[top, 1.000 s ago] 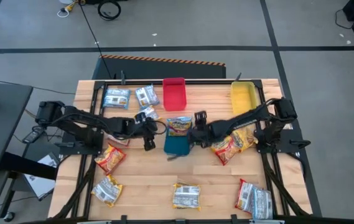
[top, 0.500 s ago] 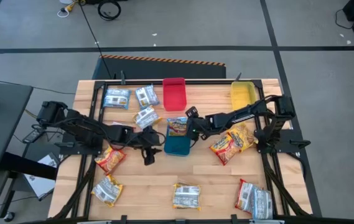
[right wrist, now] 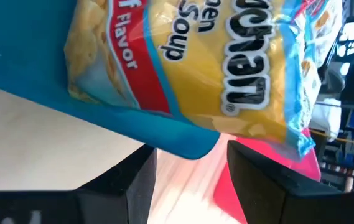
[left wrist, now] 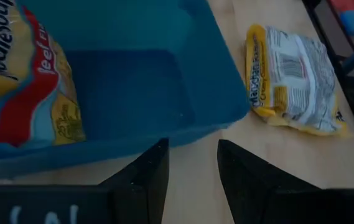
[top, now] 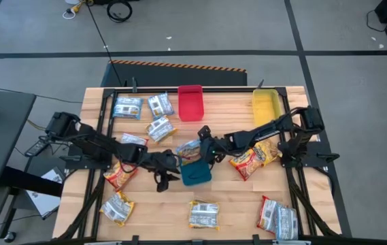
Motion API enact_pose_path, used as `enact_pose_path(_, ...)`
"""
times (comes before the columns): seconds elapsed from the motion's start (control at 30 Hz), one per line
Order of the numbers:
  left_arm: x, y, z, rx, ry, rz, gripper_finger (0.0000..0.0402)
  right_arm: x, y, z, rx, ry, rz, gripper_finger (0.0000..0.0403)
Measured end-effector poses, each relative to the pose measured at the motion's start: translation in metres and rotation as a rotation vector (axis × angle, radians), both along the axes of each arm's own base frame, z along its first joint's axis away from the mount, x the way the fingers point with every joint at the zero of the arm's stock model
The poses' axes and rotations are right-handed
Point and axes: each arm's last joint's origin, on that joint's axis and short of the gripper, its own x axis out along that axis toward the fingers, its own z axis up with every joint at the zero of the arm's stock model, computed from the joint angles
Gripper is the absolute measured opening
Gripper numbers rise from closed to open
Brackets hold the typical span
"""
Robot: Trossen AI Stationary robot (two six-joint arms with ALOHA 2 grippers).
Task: Sort Maruchan noodles
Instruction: Adjust the blue bin on the table
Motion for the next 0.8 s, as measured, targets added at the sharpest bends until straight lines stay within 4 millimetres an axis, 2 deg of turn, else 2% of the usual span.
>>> enact_pose_path(0.23,-0.011,0.003,0.000,-0.012,0.122,0.081,0.0141,-0.006,0.011,0.001,-0.100,-0.002,-0.113,0.0201)
enact_pose_path(0.33,-0.009,0.005,0.006,0.021,0.062,0.168,0.0141,-0.017,0.018,0.006,-0.088,0.012,-0.178,0.0201)
enact_pose_path(0.4,-0.007,0.006,0.008,0.054,0.032,0.211,0.0141,-0.024,0.023,0.011,0.037,0.012,-0.211,0.0201)
enact_pose_path(0.6,-0.007,0.022,-0.002,0.206,0.075,0.336,0.0141,-0.034,0.034,0.016,0.598,0.060,-0.302,0.0201)
enact_pose_path(0.8,-0.002,0.043,-0.009,0.206,0.108,0.421,0.0141,-0.033,0.054,0.019,0.826,0.059,-0.302,0.0201)
